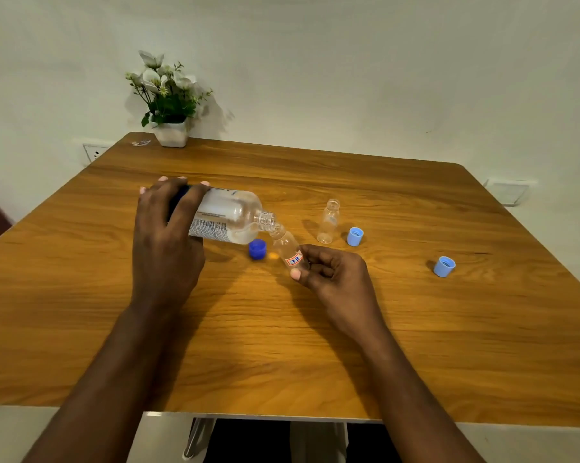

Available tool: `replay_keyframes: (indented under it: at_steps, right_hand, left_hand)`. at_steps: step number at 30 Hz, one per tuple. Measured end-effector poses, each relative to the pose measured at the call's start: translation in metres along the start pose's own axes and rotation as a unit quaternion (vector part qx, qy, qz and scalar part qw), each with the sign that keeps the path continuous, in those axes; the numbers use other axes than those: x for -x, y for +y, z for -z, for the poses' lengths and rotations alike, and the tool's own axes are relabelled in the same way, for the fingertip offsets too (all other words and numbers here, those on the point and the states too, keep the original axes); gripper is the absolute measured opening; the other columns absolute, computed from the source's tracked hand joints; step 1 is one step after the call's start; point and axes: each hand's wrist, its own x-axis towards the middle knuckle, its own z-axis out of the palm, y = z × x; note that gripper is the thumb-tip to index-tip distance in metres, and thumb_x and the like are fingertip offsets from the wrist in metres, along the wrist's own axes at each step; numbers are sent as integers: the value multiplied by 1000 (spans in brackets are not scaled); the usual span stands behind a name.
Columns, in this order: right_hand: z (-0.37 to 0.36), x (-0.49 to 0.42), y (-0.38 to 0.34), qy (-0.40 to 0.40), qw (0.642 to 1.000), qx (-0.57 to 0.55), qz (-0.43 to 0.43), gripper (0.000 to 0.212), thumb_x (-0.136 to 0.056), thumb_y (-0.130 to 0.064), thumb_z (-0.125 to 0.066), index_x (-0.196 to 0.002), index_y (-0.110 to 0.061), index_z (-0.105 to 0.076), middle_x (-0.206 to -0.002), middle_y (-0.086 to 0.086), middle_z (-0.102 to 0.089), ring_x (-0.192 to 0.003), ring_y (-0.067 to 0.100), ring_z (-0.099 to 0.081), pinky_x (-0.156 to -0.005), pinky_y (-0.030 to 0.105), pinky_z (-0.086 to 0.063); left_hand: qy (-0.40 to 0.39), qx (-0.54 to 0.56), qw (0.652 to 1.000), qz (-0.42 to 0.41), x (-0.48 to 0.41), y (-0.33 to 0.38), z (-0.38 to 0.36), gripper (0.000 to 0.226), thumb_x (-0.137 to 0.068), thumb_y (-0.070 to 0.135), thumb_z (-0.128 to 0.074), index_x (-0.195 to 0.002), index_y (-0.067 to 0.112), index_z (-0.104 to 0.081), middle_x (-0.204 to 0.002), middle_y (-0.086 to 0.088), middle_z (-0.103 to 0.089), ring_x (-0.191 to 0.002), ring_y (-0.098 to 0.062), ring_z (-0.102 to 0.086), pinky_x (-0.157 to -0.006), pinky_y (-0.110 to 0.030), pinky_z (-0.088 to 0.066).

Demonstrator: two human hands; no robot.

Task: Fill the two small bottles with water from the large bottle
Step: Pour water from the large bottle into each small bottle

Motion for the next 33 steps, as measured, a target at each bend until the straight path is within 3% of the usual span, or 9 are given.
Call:
replay_keyframes:
  at_steps: [11, 18, 22, 33]
  right_hand:
    - [1, -1, 2, 3, 1000, -4, -9, 36, -80, 5, -71, -108, -18, -71, -92, -14, -74, -86, -1, -68, -81, 18, -53]
    - [1, -1, 3, 7, 1000, -6, -14, 36, -79, 3, -72, -112, -12, -70, -97, -9, -75, -86, 0, -68, -80, 18, -53]
    - [1, 0, 2, 6, 1000, -8, -16, 37, -79, 5, -72, -108, -18, -71, -89, -16, -75, -85, -1, -68, -80, 17, -53]
    - [0, 0, 2, 6, 1000, -7, -22, 37, -79, 3, -72, -114, -9, -70, -98, -5, -75, -87, 3, -69, -83, 22, -54]
  left_hand:
    - [-6, 2, 1000, 3, -1, 1, 1, 72, -72, -20, -62, -136, 10, -47, -133, -21, -48, -133, -34, -37, -120, -35, -12]
    - [-6, 2, 1000, 2, -1, 2, 1, 70, -73, -19, -62, -136, 9, -47, -132, -22, -49, -133, -36, -38, -118, -48, -22]
    - [-7, 0, 1000, 4, -1, 2, 2, 69, -74, -18, -62, -136, 10, -47, -133, -21, -48, -134, -35, -37, -119, -42, -17]
    - [-10, 1, 1000, 10, -1, 3, 3, 69, -74, -17, -63, -136, 9, -48, -133, -20, -48, -133, -36, -38, -118, -40, -18]
